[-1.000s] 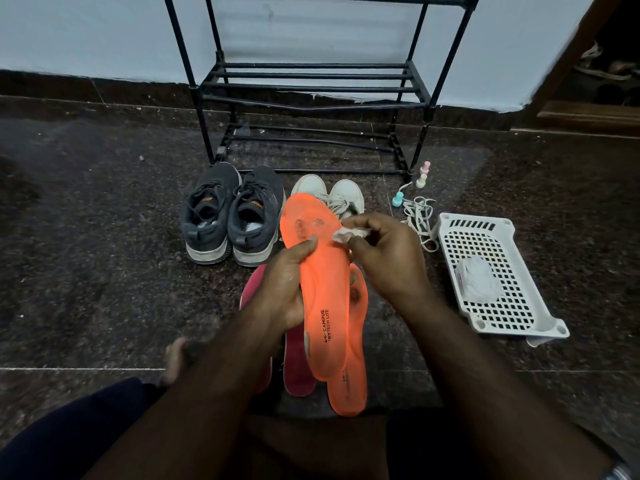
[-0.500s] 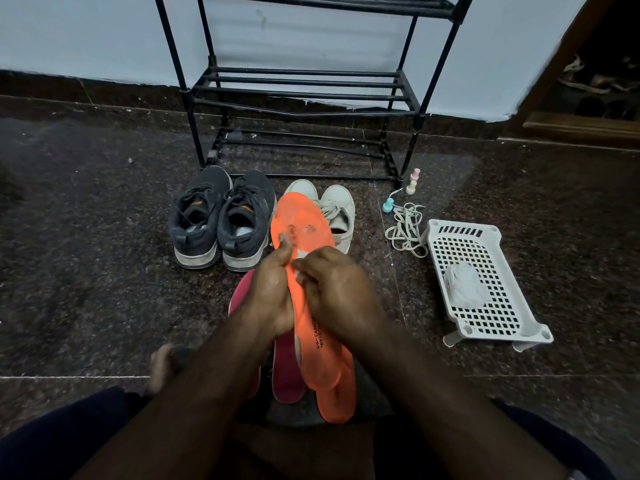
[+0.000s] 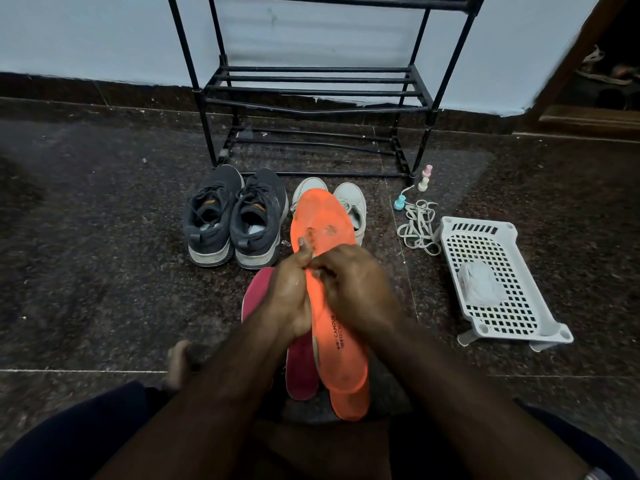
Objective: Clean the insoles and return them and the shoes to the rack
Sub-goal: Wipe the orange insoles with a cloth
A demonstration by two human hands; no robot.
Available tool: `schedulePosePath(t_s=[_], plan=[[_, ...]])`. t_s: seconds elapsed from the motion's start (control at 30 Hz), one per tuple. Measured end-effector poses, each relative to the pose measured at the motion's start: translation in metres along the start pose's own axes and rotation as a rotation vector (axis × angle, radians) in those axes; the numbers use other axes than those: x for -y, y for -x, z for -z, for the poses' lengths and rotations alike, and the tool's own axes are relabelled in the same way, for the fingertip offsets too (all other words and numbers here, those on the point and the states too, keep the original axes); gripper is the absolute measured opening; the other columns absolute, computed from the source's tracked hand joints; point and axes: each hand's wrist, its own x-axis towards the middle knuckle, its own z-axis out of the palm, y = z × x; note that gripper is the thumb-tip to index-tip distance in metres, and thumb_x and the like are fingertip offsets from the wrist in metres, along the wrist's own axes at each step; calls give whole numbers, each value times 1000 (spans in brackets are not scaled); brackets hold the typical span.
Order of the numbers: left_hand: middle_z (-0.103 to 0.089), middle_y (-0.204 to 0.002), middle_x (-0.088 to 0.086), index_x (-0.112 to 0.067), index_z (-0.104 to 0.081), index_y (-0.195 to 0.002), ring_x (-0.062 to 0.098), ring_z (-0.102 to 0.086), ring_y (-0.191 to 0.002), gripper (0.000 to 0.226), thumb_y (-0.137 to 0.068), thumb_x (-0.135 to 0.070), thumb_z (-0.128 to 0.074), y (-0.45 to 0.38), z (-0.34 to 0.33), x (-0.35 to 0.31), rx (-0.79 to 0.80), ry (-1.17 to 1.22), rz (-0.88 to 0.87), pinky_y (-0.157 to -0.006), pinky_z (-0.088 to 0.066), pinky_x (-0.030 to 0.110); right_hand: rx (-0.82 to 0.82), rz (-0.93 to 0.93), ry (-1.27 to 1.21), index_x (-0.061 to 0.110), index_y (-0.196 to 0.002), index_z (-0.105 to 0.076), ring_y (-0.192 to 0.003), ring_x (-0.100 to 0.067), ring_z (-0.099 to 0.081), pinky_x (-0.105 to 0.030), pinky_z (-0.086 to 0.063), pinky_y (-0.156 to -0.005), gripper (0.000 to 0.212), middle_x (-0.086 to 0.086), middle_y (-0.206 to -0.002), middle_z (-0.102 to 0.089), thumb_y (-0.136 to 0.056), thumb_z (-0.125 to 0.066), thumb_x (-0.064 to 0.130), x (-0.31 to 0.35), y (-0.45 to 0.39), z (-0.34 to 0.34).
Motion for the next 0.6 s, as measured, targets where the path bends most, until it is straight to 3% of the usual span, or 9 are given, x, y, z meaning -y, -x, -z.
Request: schedulePosePath(t_s=[0.1, 0.17, 0.3, 0.37, 0.5, 0.6], plan=[[-75, -99, 15, -5, -68, -107, 27, -74, -89, 47, -106, -40, -36, 1, -1, 0, 6, -6, -41, -85, -56, 43, -166, -133, 35, 12, -85, -72, -79, -29, -64, -34, -47, -76, 17, -7, -83, -70, -74, -66, 0, -18, -14, 11], [-75, -102, 16, -5, -66, -111, 26, -74, -90, 46, -106, -38, -35, 1, -2, 1, 4, -23, -48, -82, -57, 41, -173, -182, 35, 12, -87, -73, -81, -26, -65, -30, -44, -78, 16, -6, -86, -71, -76, -67, 3, -19, -13, 14], [-72, -74, 10, -5, -65, -92, 20, -72, -69, 49, -105, -44, -38, 2, -1, 0, 5, -13, -18, -80, -57, 34, 3, -71, -24, 16, -87, -73, -82, -24, -64, -36, -49, -77, 11, -3, -84, -70, -79, -66, 17, 2, 6, 1], [-71, -72, 10, -5, -68, -85, 21, -72, -70, 55, -105, -46, -37, 3, -1, 1, 24, -19, 6, -80, -56, 34, -23, -38, -12, 15, -85, -73, -80, -25, -63, -38, -49, -75, 11, -4, -82, -68, -78, -65, 16, 0, 4, 1], [-77, -93, 13, -4, -67, -103, 21, -75, -83, 49, -108, -37, -30, 1, -1, 2, 68, -32, -24, -72, -61, 34, -208, -117, -15, 12, -88, -72, -81, -23, -63, -29, -45, -79, 13, -6, -85, -69, -77, -70, 5, -12, -12, 11], [-74, -106, 17, -4, -66, -113, 27, -74, -95, 51, -108, -40, -31, 2, -1, -3, 110, -23, -27, -86, -57, 44, -152, -222, -195, 16, -98, -74, -85, -11, -62, -27, -49, -82, 17, 2, -94, -70, -81, -71, 11, -12, -11, 17]])
